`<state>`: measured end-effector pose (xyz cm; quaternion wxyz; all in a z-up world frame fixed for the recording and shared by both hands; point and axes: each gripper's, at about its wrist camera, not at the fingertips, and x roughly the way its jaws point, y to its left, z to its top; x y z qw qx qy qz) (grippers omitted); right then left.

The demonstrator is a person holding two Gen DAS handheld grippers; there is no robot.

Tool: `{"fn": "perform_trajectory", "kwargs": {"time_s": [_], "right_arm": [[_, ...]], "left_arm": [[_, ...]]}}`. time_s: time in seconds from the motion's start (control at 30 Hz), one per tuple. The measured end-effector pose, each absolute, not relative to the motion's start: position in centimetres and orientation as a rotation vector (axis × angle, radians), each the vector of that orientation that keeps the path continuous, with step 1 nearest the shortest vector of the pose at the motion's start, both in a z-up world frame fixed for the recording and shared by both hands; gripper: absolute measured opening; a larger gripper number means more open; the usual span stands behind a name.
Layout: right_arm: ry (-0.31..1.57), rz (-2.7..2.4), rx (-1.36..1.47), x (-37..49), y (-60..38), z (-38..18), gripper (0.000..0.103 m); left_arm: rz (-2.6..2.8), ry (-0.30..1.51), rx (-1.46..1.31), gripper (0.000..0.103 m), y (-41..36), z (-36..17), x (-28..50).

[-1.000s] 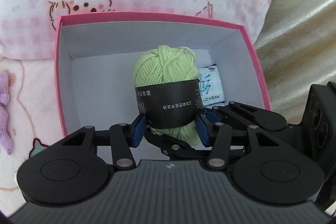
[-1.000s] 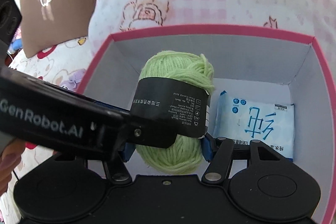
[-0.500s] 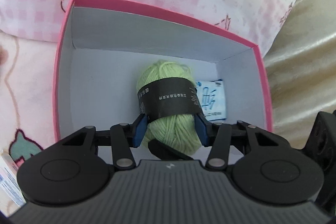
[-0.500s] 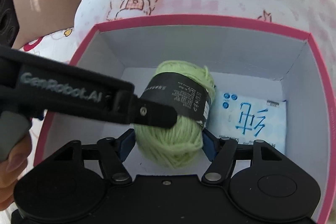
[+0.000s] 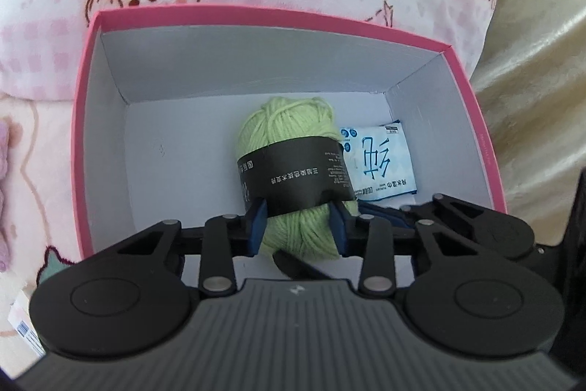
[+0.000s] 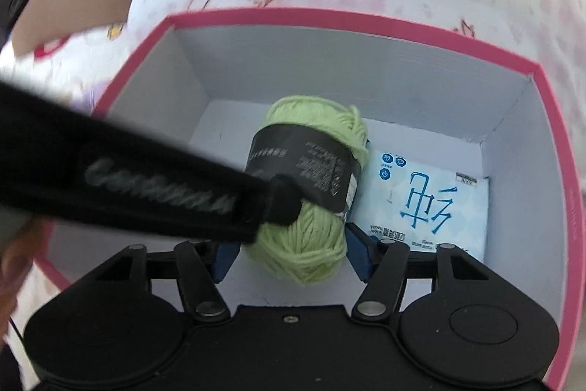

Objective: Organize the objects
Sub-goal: 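Lower the yarn ball beside the wipes pack and open the left tool, then withdraw both tools from the box toward the clear plastic card box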

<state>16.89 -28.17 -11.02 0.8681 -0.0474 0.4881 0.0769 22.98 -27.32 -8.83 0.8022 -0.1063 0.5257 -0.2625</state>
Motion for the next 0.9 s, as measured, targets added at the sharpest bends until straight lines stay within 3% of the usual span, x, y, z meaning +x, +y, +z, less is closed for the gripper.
{"fn": "perform_trajectory", "kwargs": {"time_s": [0.07,0.23,0.4,0.5,0.6,0.9], "right_arm": [[1.016,0.166,-0.070,16.4,-28.8,-10.8,0.070],[0.980,0.172,-0.027,15.0,-29.4,-10.2,0.049],[0.954,0.108,0.013,14.6,-30.4,-10.8,0.044],[0.949,0.084,0.054,14.1,-30.9,-10.7,0.045],[0.944,0.108,0.100,12.9,-31.8,-9.6,0.046],[0.909,0.082,-0.026,9.7,-31.5,-4.6,0.065]], "left_arm": [[-0.567,1.120,-0.223,0.035,-27.4,-8.8,22.9],[-0.581,1.104,-0.203,0.035,-27.6,-9.1,22.9],[-0.563,1.078,-0.204,0.038,-27.8,-8.7,22.0],[-0.561,1.087,-0.203,0.042,-27.8,-8.6,21.7],[-0.558,1.111,-0.165,0.053,-27.8,-7.9,21.2],[-0.579,1.111,-0.131,0.068,-25.9,-2.7,19.0]]}}
